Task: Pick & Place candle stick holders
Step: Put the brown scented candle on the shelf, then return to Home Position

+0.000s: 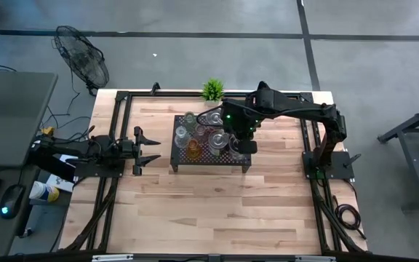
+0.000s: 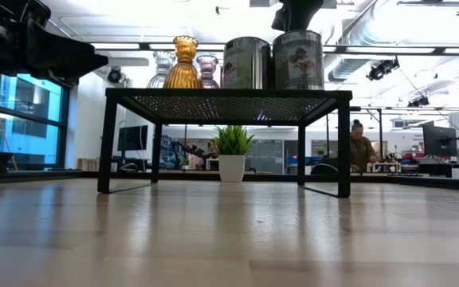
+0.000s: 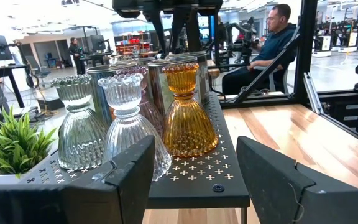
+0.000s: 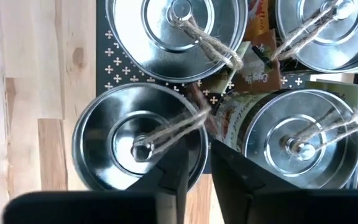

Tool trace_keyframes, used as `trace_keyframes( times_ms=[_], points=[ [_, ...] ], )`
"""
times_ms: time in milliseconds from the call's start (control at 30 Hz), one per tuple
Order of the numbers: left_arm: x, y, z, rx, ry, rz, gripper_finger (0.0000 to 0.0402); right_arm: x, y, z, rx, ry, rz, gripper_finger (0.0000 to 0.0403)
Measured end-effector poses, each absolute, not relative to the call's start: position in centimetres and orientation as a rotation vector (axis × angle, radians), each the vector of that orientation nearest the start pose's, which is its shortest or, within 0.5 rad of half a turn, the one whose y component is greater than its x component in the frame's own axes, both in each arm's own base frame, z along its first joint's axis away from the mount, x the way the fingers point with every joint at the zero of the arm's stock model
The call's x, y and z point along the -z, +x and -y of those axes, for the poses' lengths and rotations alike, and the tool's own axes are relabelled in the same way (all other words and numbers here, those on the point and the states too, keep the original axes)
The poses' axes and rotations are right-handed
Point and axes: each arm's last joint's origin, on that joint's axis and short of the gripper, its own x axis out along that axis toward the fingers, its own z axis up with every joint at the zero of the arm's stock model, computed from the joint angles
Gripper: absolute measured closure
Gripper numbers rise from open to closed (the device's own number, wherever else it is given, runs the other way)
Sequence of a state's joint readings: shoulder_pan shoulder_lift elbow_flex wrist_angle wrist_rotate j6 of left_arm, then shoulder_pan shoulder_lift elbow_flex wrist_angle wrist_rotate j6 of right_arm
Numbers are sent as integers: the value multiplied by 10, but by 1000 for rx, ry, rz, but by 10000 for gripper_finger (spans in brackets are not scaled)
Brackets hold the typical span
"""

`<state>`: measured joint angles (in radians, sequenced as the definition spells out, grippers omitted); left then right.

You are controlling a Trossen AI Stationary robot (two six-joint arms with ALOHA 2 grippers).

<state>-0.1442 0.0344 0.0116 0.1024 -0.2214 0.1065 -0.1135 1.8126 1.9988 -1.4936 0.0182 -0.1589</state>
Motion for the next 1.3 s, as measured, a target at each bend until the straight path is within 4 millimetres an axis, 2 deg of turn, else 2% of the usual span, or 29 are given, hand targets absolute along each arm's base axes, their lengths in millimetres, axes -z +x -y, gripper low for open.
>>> trace_keyframes(
  times_ms=[133,400,567,700,833,933,1133,1300],
  points=[
    [-175,98,8,-81,92,74,179,-371,336,39,20,-81,-1313,330],
    [-175,98,8,-81,92,74,179,-379,328,39,46,-99,-1296,329],
    [-175,98,8,-82,92,74,179,-401,307,37,56,-96,-1225,329],
    [-175,98,8,-81,92,74,179,-424,280,33,74,-66,-1118,329],
    [-175,98,8,-81,92,74,179,-428,253,28,69,-64,-957,329],
    [-175,98,8,-81,92,74,179,-410,230,23,67,-74,-818,329],
    [-175,98,8,-81,92,74,179,-350,184,18,94,-25,-594,329],
    [-175,98,8,-81,92,74,179,-303,157,14,64,23,-364,329]
  ],
)
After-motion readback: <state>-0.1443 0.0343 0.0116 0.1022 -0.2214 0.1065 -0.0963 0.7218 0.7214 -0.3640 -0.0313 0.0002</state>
